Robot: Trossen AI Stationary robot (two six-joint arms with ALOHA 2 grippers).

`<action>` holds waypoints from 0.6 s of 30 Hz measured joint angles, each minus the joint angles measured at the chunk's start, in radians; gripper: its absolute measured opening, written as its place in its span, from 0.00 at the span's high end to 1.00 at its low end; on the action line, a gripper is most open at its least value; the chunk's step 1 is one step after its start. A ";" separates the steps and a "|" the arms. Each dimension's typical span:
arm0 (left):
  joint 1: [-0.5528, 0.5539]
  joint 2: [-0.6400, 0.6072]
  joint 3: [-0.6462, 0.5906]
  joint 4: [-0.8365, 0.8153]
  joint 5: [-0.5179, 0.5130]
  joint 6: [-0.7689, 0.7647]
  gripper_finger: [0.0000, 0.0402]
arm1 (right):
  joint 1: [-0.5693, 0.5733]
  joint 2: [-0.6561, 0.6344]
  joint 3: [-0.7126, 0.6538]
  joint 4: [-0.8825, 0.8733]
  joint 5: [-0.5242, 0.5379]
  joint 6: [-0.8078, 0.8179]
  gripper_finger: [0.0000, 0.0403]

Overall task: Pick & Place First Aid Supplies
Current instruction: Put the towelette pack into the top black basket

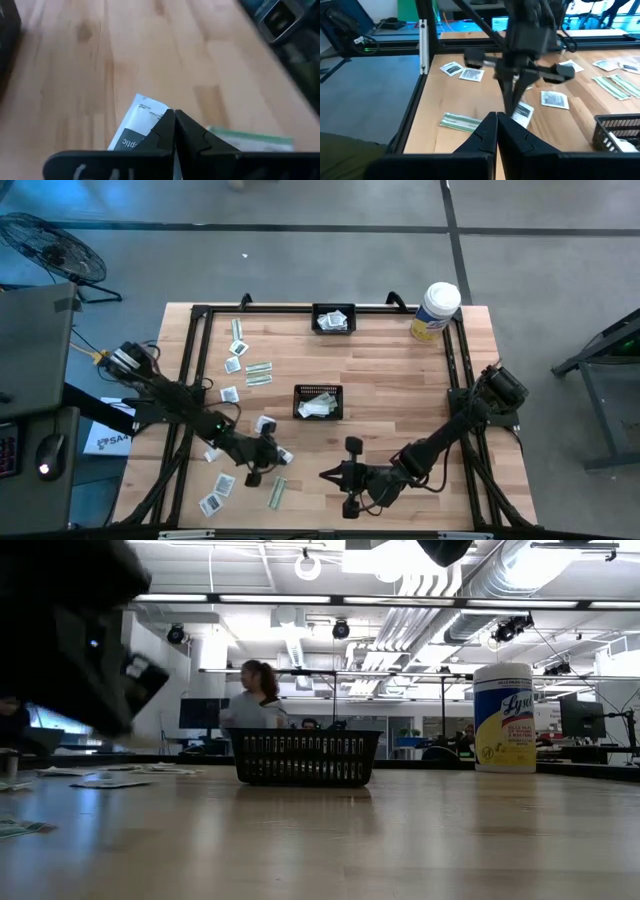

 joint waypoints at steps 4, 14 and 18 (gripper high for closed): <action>0.014 -0.097 0.000 -0.003 -0.012 0.060 1.00 | 0.020 0.000 0.000 0.001 0.065 0.024 1.00; 0.479 -0.240 0.038 -0.040 0.193 0.234 1.00 | 0.031 -0.002 0.000 -0.114 0.051 0.109 1.00; 0.735 -0.173 0.157 -0.107 0.309 0.344 1.00 | 0.008 -0.002 0.000 -0.177 -0.024 0.205 0.99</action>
